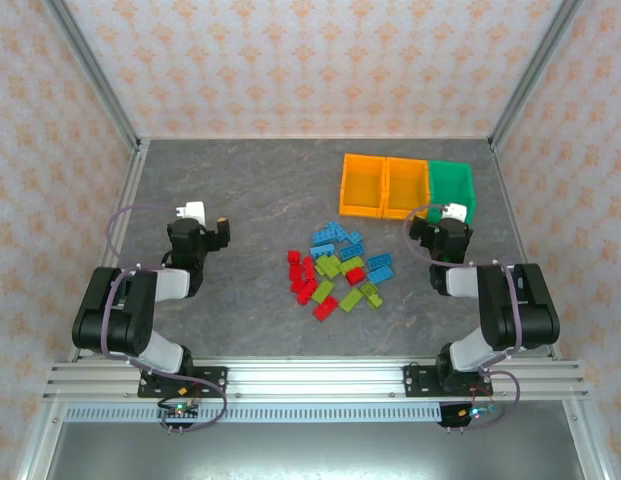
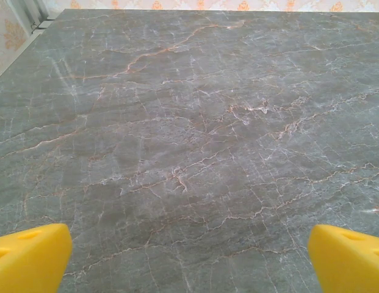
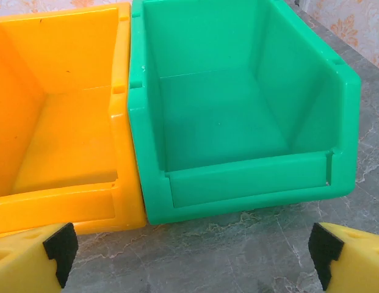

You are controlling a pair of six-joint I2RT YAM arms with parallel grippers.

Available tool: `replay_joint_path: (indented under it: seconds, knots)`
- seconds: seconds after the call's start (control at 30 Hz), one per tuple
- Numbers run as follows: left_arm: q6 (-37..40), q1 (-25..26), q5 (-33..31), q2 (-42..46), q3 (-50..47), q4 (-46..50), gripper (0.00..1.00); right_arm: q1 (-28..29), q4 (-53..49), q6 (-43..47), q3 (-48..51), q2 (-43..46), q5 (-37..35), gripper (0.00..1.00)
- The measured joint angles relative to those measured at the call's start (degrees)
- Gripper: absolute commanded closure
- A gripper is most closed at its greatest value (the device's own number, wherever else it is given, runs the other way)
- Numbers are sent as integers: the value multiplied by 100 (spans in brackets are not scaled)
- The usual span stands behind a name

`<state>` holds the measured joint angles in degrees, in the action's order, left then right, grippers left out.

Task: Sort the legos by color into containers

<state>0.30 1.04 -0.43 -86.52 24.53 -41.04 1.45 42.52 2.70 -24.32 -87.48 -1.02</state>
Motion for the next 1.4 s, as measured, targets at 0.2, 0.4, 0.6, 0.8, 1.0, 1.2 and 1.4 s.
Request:
replay_joint_path:
  seconds: [0.2,0.4,0.6,0.8,1.0,1.2,1.4]
  knots:
    - [0,-2,0,0,0,0,0,0,0,0,0,0,0,1]
    - [0,0,0,0,0,0,0,0,0,0,0,0,0,1]
    - [0,0,0,0,0,0,0,0,0,0,0,0,0,1]
    - [0,-2,-2,0,0,0,0,0,-264,-20,-20,138,-90,1]
    - [26,42,-22,125,2,173,0,50,-2802,-1099,-817,1790,-549,3]
    - [122,828,-498,1700,332,1692,1,415,-5718,-2500,-2177,3224,365,7]
    - [-221,1985,-348,2942,1228,2793,0,1768,-7903,-2789,-2730,2721,1294,7]
